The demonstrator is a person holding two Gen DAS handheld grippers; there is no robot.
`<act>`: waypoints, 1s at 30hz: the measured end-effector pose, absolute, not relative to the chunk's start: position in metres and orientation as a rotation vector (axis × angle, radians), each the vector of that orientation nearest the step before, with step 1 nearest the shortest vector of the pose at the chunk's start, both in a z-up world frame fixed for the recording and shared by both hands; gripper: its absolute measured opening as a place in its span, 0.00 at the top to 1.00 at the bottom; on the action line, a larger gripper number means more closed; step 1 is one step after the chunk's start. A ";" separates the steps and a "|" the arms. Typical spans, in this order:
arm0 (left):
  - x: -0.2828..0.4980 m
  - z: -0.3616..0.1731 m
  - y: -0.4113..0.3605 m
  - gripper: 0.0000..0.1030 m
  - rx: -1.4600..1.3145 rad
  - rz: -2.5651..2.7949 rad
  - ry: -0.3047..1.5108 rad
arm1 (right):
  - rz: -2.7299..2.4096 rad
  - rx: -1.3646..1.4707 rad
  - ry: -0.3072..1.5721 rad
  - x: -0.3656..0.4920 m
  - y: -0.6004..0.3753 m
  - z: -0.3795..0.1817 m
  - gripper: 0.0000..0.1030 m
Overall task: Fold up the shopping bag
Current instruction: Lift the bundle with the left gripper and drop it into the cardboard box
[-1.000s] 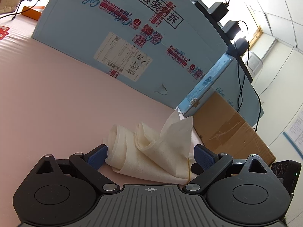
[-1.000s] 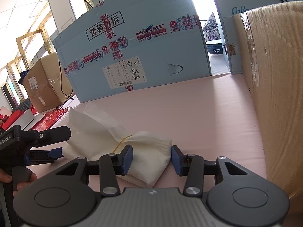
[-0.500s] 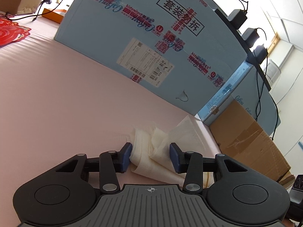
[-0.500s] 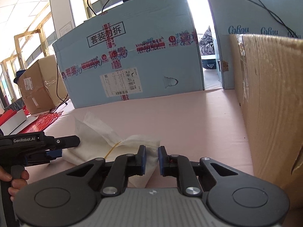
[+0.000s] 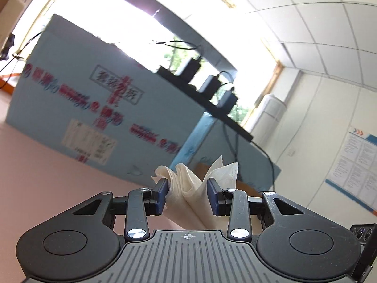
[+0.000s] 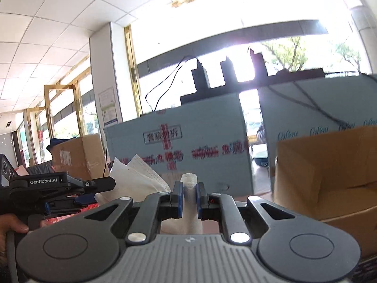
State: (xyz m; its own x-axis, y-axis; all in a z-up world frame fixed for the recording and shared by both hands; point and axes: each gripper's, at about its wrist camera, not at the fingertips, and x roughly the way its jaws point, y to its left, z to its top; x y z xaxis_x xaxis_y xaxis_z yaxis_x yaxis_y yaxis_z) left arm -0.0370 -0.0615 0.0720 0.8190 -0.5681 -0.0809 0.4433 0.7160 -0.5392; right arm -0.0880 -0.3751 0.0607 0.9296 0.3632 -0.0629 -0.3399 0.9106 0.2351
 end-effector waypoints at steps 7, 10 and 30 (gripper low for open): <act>0.000 0.100 -0.156 0.66 -0.462 -0.752 0.242 | 0.147 0.195 0.019 -0.101 -0.447 0.084 0.87; 0.027 0.102 -0.203 0.66 -0.425 -0.801 0.289 | 0.043 0.161 0.040 -0.084 -0.480 0.084 0.87; 0.061 0.092 -0.288 0.12 -0.081 -0.731 0.393 | -0.204 0.063 0.314 -0.007 -0.518 0.054 0.40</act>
